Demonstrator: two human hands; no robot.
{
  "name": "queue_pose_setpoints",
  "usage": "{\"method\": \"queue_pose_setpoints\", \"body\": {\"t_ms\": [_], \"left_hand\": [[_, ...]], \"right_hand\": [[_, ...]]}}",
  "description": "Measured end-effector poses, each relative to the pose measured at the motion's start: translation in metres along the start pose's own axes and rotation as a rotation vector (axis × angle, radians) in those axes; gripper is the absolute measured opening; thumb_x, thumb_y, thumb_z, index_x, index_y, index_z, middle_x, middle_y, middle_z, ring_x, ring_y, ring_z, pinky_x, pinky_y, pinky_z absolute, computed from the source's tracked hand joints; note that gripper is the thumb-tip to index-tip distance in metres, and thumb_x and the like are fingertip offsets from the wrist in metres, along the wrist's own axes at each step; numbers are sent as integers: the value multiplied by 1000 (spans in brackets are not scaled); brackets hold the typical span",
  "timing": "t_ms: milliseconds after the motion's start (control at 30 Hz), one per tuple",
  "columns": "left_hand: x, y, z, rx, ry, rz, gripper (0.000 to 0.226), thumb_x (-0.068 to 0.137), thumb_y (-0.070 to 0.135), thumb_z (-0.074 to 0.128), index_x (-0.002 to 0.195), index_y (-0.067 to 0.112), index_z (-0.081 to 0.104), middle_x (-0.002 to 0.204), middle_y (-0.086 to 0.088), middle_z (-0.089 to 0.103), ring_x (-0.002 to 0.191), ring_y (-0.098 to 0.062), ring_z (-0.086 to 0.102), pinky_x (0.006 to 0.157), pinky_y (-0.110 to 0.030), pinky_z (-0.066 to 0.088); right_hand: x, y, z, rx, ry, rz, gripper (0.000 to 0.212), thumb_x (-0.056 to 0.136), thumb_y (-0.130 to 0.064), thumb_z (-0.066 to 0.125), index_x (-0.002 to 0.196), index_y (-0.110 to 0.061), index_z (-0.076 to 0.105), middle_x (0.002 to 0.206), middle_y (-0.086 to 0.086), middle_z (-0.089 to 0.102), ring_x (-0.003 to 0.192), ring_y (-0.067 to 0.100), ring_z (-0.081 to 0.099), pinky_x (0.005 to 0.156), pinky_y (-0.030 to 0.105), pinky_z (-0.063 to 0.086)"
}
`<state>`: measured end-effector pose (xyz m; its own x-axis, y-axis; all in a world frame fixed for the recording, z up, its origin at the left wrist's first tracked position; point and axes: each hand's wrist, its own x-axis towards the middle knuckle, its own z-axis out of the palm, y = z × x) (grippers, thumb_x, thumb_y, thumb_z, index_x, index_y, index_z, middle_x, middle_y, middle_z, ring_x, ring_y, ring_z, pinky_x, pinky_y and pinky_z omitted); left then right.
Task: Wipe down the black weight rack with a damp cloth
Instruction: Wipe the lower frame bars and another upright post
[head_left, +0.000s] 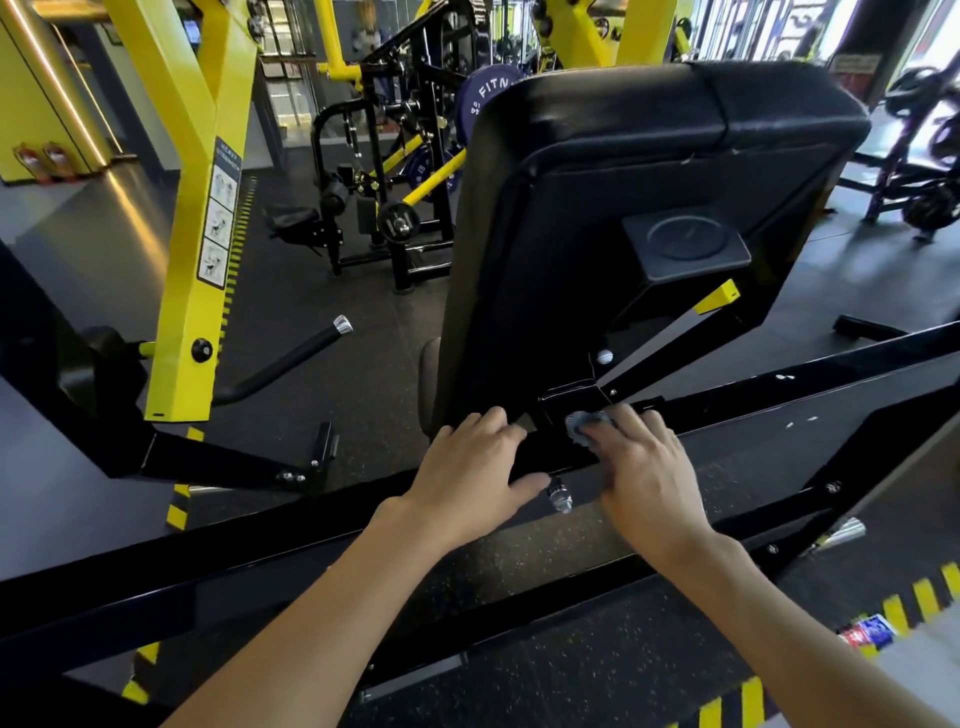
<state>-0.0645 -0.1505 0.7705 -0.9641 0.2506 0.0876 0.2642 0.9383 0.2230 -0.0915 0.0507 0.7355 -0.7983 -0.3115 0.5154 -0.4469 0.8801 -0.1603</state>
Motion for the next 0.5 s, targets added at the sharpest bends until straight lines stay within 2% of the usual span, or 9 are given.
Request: {"method": "queue_pose_setpoints", "body": {"t_ms": [67,133,200,333,433,500], "left_hand": [[1,0,0,-29,8,-15,62,94,57,54,142,18,50,123,7,49,118,-15,48,99,-40,42],[2,0,-1,-34,-3,-17,62,94,57,55,142,18,50,123,8,49,119,-15,47,99,-40,44],[3,1,-4,-23,-16,-21,62,93,57,55,141,18,50,123,8,49,119,-15,47,97,-39,45],[8,7,-5,61,-12,-25,59,94,60,50,135,18,52,123,6,49,115,-15,49,97,-38,43],[16,20,0,60,26,4,59,95,58,49,139,18,50,128,6,46,117,-16,47,97,-37,42],[20,26,5,57,38,16,58,95,56,50,138,17,52,124,6,46,113,-16,47,95,-36,43]], "right_hand": [[-2,-7,0,-9,23,60,54,58,7,71,107,-14,66,103,1,58,83,26,49,70,38,49],[-11,-13,-1,-49,-4,-62,51,62,3,65,110,-14,66,105,2,58,82,25,49,69,37,48],[-10,-1,-6,-71,-44,-129,53,65,-1,67,116,-14,65,109,2,59,83,25,50,72,37,50],[7,16,-10,-101,-57,107,63,59,-6,82,119,-18,65,101,1,58,88,27,54,77,39,53],[9,-2,-6,-52,-103,7,76,65,-6,78,136,-19,55,102,1,61,89,27,57,78,38,53],[12,7,-7,-40,-81,-72,67,62,-5,80,125,-20,62,97,-1,60,83,25,58,72,36,53]]}}
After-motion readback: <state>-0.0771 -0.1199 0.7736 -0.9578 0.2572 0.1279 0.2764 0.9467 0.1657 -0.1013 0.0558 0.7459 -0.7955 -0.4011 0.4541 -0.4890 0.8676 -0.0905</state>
